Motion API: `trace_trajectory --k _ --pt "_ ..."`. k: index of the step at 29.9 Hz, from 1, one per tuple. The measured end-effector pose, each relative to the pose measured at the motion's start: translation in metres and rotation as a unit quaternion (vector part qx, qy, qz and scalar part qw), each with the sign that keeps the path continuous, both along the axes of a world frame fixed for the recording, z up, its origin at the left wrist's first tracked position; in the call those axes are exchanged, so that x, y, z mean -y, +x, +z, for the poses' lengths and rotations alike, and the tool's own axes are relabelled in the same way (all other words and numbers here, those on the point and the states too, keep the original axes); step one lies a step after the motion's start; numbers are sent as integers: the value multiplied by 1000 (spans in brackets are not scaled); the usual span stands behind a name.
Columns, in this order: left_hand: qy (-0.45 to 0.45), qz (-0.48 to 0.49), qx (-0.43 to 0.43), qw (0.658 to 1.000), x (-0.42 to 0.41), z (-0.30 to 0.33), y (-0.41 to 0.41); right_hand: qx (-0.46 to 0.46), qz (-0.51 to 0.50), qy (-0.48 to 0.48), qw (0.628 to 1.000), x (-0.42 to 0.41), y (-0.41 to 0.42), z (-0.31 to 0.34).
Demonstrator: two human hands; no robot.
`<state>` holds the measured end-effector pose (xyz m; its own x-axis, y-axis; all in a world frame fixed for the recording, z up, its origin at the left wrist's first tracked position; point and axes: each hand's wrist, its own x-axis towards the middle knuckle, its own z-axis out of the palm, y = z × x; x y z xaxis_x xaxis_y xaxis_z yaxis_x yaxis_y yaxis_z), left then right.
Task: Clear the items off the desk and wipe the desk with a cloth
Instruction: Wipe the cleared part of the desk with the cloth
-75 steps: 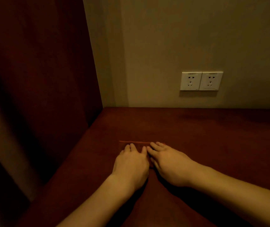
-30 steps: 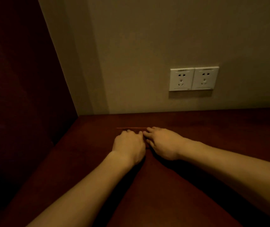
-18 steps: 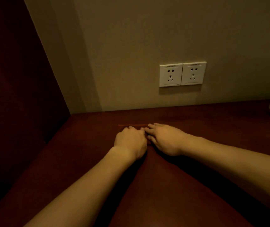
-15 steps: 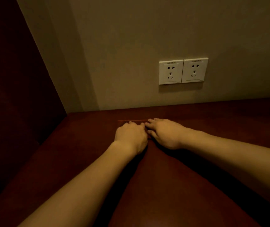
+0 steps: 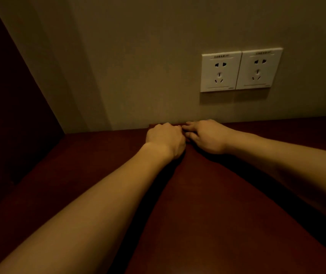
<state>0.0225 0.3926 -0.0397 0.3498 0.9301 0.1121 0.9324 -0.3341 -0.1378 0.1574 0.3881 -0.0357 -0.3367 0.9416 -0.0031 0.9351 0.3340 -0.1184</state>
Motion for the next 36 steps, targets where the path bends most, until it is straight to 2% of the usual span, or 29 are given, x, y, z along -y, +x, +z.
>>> trace_trajectory --k 7,24,30,36 --pt "-18 7 -4 1000 21 1 -2 29 -9 -11 999 25 -4 4" --pt "-20 -23 -32 999 226 9 -12 1 21 -30 999 228 -5 3" --pt "9 -33 -44 998 223 14 -11 14 17 -33 999 224 -7 7" --pt "8 -15 -36 999 170 13 -13 19 12 -32 999 166 -11 3"
